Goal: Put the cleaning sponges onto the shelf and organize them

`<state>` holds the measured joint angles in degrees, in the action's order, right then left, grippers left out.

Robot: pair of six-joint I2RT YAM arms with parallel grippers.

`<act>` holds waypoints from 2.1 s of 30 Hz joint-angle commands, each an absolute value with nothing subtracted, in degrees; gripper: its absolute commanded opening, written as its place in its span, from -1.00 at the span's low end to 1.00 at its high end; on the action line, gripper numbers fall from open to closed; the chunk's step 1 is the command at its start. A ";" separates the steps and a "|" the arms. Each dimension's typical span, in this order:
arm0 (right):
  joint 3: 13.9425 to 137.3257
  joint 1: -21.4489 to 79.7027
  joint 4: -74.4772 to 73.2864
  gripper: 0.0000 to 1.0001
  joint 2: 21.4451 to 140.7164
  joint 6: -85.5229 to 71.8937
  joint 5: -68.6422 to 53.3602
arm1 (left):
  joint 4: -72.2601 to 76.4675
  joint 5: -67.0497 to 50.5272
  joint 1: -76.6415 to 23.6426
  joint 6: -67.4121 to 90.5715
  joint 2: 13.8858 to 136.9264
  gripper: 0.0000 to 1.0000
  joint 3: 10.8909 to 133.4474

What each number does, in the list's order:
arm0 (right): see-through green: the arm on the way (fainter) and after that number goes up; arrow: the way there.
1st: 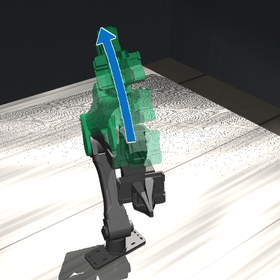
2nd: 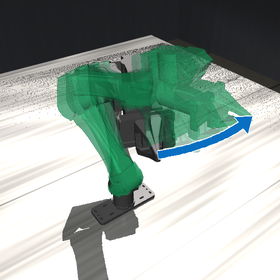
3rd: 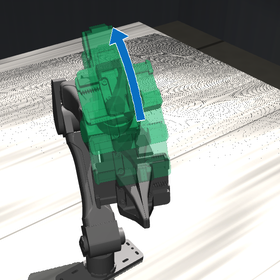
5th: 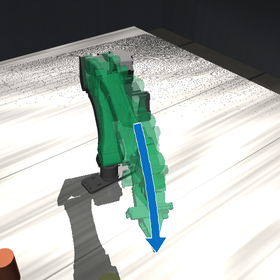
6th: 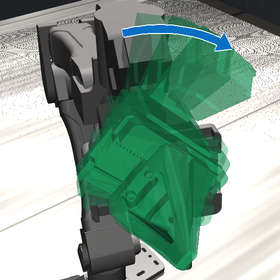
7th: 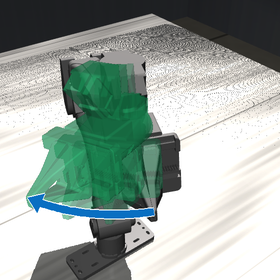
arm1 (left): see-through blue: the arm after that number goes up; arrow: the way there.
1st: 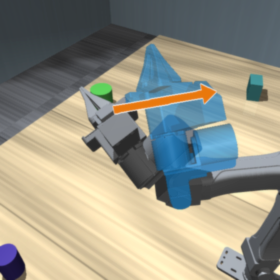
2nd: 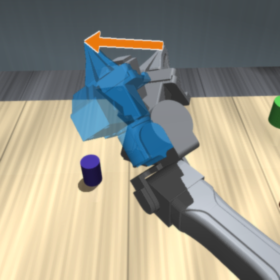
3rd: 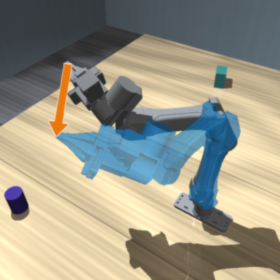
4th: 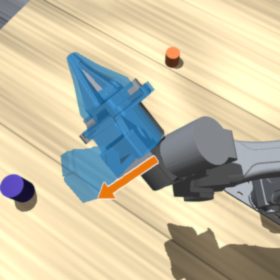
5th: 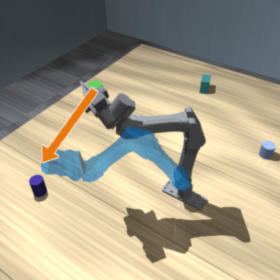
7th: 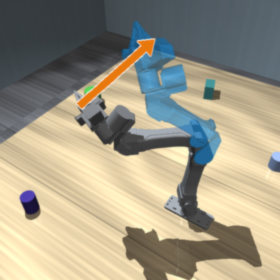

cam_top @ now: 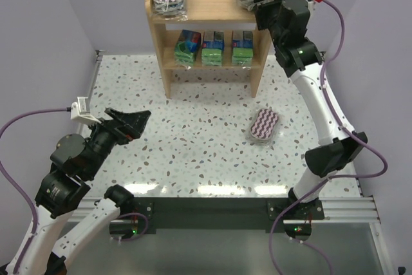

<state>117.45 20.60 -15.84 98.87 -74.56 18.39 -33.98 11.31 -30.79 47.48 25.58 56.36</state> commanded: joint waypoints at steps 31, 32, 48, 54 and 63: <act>55.10 20.22 -34.81 0.73 64.74 -41.24 25.05 | -17.75 -7.74 -30.94 50.36 33.40 1.00 38.15; 55.63 20.04 -34.37 0.75 66.69 -40.70 25.66 | -18.01 -7.47 -30.94 50.36 32.70 1.00 37.97; 49.49 15.21 -18.31 0.71 83.40 -38.32 17.77 | -22.41 -5.01 -30.94 49.57 30.23 1.00 36.65; 43.95 15.38 -6.98 0.56 82.71 -36.30 6.00 | -23.11 -4.31 -30.85 49.40 29.97 1.00 36.74; 40.78 17.21 9.30 0.37 89.11 -33.49 -24.41 | -24.26 -3.25 -30.94 49.39 29.27 1.00 36.65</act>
